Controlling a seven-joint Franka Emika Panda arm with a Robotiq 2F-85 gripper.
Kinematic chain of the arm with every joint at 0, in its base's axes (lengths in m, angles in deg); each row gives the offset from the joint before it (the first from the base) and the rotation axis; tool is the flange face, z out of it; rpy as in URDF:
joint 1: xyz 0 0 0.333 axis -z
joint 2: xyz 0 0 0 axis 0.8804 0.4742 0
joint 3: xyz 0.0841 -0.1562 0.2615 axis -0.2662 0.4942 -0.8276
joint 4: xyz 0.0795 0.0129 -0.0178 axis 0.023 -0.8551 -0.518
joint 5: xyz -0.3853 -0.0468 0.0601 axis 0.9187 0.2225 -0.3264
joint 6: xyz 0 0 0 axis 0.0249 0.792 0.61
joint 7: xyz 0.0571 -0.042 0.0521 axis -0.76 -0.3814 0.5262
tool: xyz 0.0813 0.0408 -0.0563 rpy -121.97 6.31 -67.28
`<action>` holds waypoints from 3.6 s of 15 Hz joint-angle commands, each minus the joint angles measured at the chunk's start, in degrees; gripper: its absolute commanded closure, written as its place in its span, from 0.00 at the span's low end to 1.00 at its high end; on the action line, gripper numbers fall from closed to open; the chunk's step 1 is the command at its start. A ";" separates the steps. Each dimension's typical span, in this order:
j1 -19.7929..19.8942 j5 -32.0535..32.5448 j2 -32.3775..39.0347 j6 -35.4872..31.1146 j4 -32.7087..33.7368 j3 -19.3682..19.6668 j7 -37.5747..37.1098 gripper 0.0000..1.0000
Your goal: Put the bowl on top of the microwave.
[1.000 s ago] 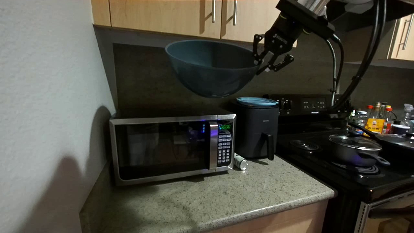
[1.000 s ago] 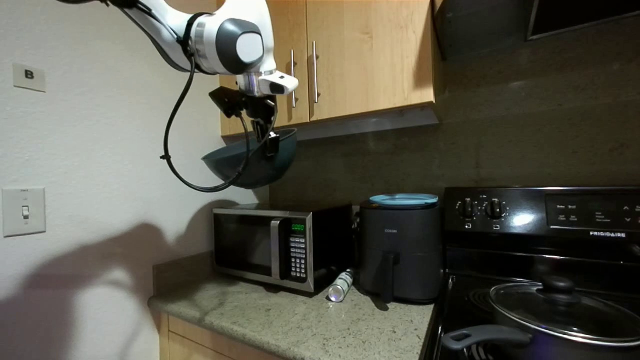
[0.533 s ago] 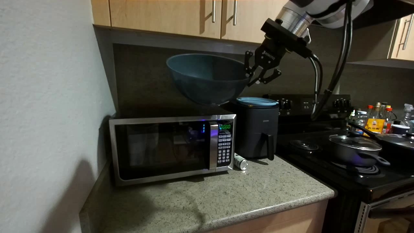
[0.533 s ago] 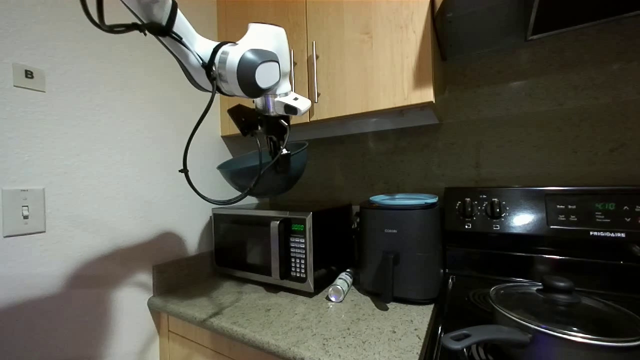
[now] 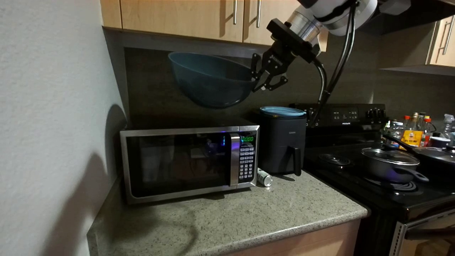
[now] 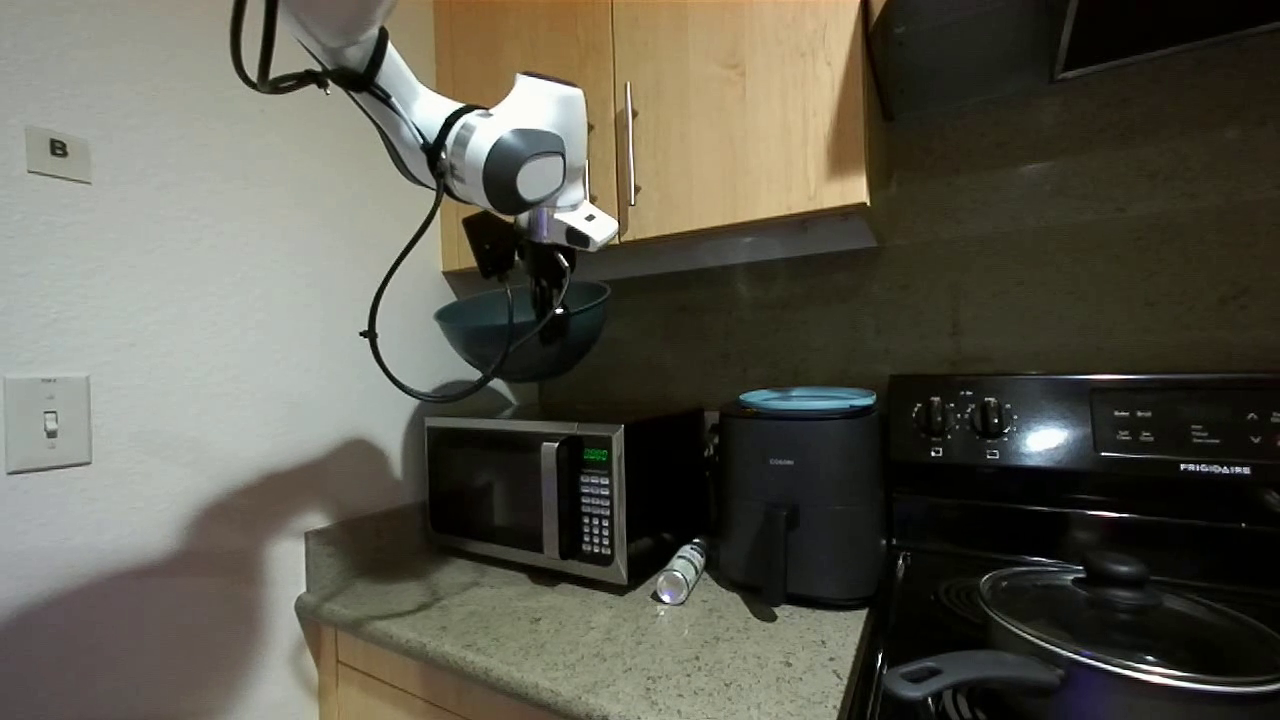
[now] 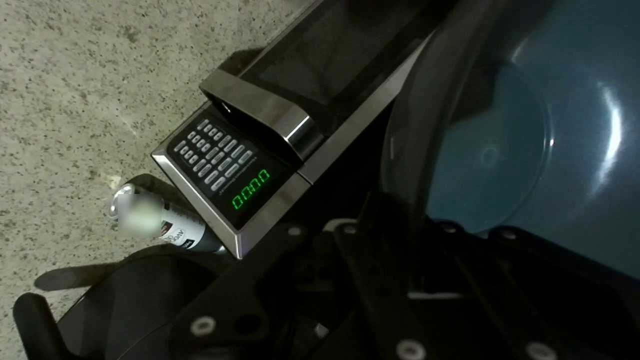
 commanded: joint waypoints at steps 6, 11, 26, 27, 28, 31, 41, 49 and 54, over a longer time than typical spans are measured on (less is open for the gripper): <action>-3.01 13.93 11.12 2.07 8.51 0.21 -14.04 0.97; -3.49 15.97 12.02 3.79 9.63 0.54 -14.52 0.89; -7.35 24.19 20.05 -7.95 17.34 3.53 -25.07 0.97; -7.79 25.50 21.18 -8.70 18.53 4.09 -25.80 0.97; -8.23 26.46 22.22 -8.78 19.80 4.63 -26.52 0.97; -9.51 29.11 24.61 -9.21 22.55 6.30 -28.15 0.97; -12.38 31.81 27.94 -12.32 28.24 8.97 -27.98 0.12; -18.57 45.82 18.91 -13.53 22.97 16.07 -35.53 0.00; -19.87 48.45 10.73 -7.14 17.23 16.50 -35.85 0.00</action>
